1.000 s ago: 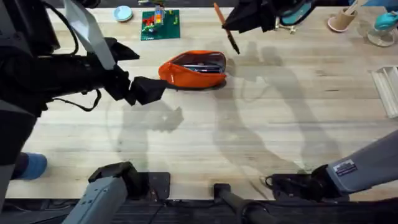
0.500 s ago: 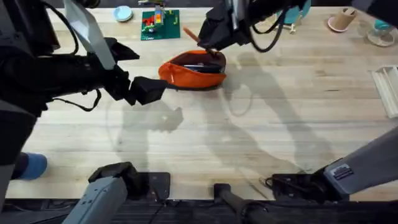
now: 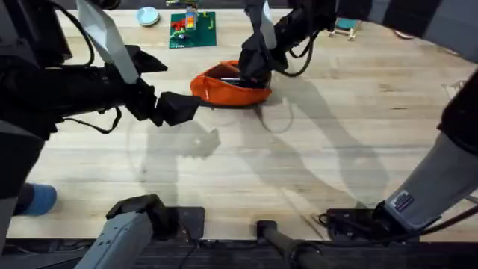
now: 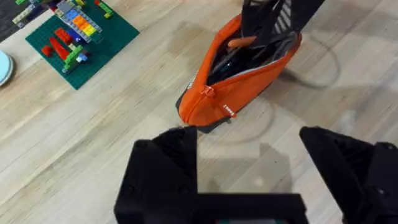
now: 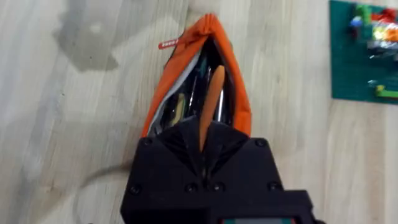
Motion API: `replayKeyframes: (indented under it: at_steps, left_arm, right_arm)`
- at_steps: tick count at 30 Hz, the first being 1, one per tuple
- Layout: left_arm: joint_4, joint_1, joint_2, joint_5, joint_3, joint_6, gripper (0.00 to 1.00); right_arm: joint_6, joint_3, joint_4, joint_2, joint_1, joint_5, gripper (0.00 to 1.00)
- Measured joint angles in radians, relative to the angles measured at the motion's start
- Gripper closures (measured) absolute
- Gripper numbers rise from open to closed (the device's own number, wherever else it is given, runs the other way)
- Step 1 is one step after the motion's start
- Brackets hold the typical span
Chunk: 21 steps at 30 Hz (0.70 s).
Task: Unzip the bag, pick up the pens from the table one at a time and place them inside, then zip the bag closed.
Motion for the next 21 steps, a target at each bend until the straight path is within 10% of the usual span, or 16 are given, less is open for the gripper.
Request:
replayKeyframes:
  at_steps: [12,19,21]
  left_arm:
    - [0.0,0.0,0.0,0.0,0.0,0.0,0.007]
    - [0.0,0.0,0.0,0.0,0.0,0.0,0.008]
    - [0.0,0.0,0.0,0.0,0.0,0.0,0.008]
  right_arm:
    - [-0.002,0.0,0.016,0.055,0.003,0.02,0.964]
    - [-0.006,0.0,0.017,0.055,0.004,0.023,0.084]
    - [-0.01,0.0,0.017,0.055,0.004,0.023,0.012]
